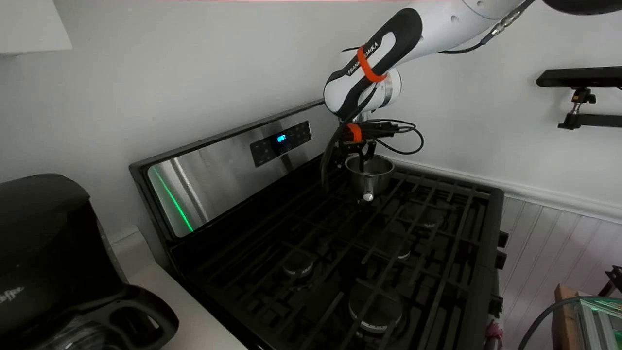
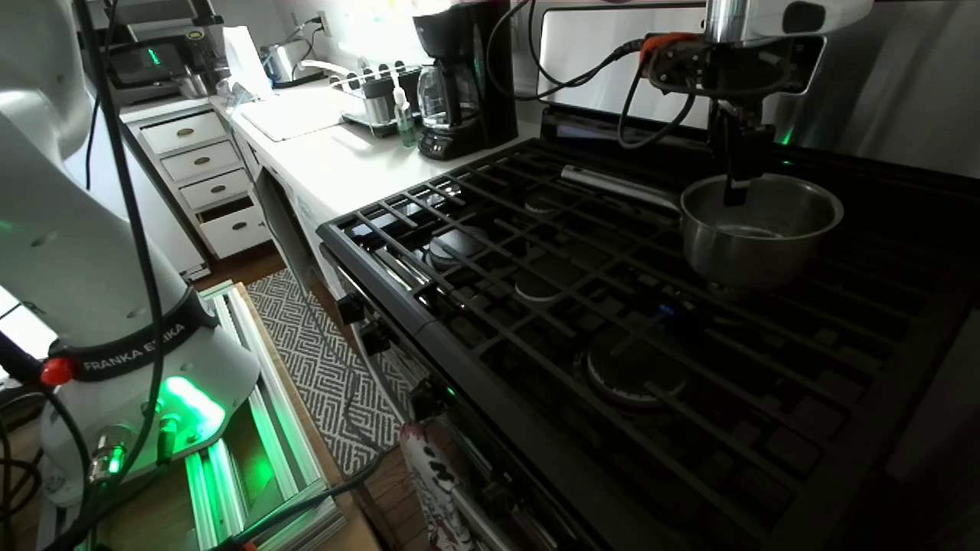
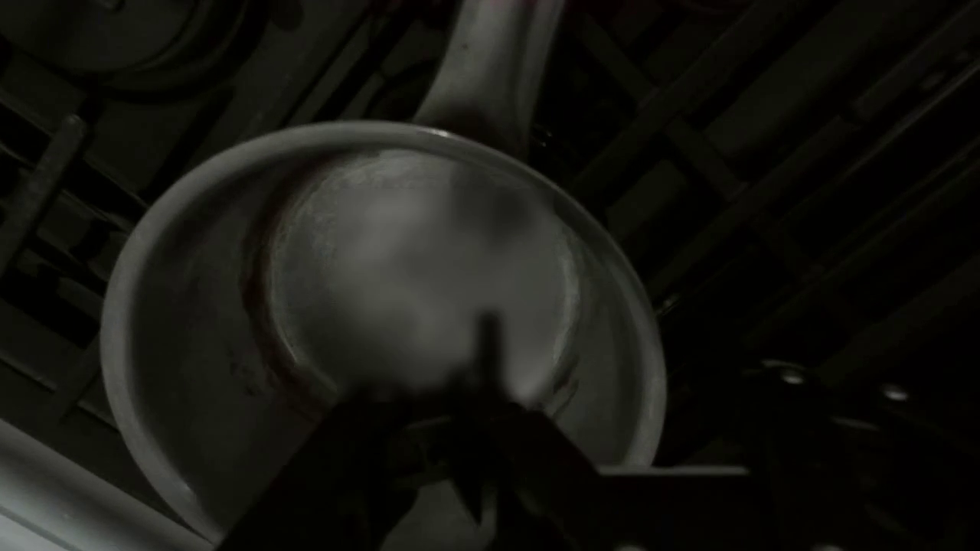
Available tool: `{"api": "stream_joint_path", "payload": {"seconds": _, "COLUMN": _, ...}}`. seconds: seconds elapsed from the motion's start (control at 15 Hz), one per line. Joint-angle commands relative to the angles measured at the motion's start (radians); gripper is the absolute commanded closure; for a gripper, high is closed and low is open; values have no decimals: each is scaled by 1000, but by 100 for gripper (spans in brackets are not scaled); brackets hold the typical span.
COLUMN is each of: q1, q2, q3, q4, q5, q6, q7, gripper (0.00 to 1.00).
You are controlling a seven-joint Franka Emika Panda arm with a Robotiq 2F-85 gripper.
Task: Move the pot to the left
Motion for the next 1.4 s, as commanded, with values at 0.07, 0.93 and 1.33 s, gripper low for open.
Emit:
{"api": "stream_joint_path", "payload": {"seconds": 0.07, "q1": -4, "q2": 35, "q3": 0, "q4": 59, "q5": 38, "q6": -45, "q7": -37, "gripper": 73}}
{"api": "stream_joint_path", "payload": {"seconds": 0.93, "q1": -5, "q2": 13, "q3": 9, "q4": 59, "q5": 58, "q6": -97, "q7": -46, "gripper": 98}}
{"api": "stream_joint_path", "payload": {"seconds": 1.33, "q1": 16, "q2": -47, "q3": 5, "q4": 26, "q5": 31, "q6": -198, "q7": -79, "gripper": 98}}
